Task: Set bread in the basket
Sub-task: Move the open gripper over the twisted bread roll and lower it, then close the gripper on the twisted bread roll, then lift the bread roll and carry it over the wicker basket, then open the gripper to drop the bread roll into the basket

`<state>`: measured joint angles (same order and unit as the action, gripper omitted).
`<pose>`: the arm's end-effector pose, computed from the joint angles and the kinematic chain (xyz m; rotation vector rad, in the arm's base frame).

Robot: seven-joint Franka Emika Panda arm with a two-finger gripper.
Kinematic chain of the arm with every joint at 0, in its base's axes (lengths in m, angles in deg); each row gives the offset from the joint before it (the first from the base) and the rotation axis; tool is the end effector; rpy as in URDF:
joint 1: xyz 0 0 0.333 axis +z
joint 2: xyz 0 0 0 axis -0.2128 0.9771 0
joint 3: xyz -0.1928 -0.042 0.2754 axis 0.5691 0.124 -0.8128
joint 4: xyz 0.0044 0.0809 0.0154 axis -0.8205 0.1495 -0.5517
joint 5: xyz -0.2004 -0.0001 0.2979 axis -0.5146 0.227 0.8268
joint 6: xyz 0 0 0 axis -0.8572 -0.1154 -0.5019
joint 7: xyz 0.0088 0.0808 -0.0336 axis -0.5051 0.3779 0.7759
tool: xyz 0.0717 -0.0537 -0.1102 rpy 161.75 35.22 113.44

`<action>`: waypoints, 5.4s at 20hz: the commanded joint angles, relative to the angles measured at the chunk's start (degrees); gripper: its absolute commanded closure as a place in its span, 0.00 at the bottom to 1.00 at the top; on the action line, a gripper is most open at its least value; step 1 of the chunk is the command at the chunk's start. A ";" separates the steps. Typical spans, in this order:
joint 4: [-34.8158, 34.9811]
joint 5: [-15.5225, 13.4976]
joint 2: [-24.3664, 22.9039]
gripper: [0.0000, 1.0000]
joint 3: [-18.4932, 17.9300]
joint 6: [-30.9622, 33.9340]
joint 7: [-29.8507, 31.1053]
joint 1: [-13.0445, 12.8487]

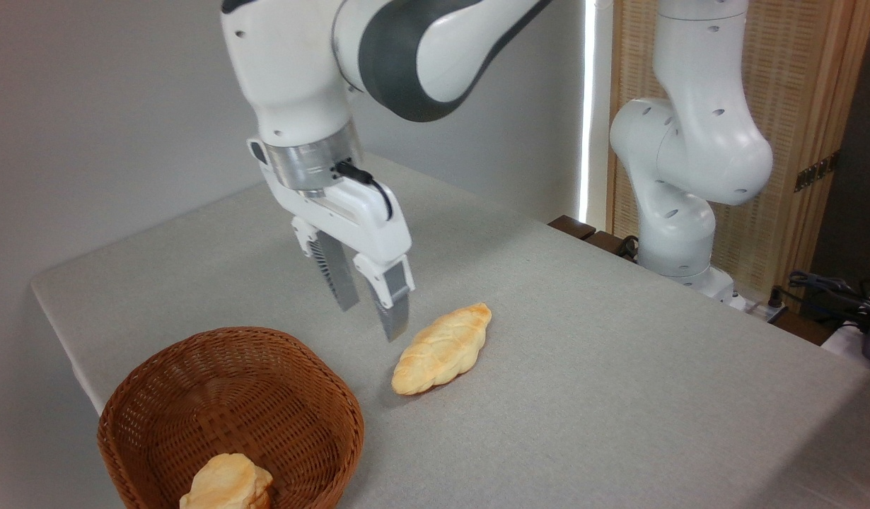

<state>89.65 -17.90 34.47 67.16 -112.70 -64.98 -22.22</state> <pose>0.5041 -0.0555 0.4882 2.8781 -1.0864 -0.1250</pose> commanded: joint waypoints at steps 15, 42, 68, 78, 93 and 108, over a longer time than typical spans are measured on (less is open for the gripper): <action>13.97 0.68 -7.20 0.00 -2.98 -6.40 2.36 -0.09; 12.48 0.86 -1.57 0.53 -2.63 -8.86 -0.19 -0.44; -5.54 -4.06 -0.26 0.34 1.15 -15.51 -0.02 -0.62; -5.54 -4.42 7.30 0.00 3.70 -35.66 0.60 -0.71; -6.33 -4.06 9.50 0.00 3.61 -37.42 0.60 -0.18; -9.14 0.94 2.03 0.00 1.33 -2.81 2.36 0.17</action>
<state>80.67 -19.84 36.81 68.91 -120.68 -63.58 -21.76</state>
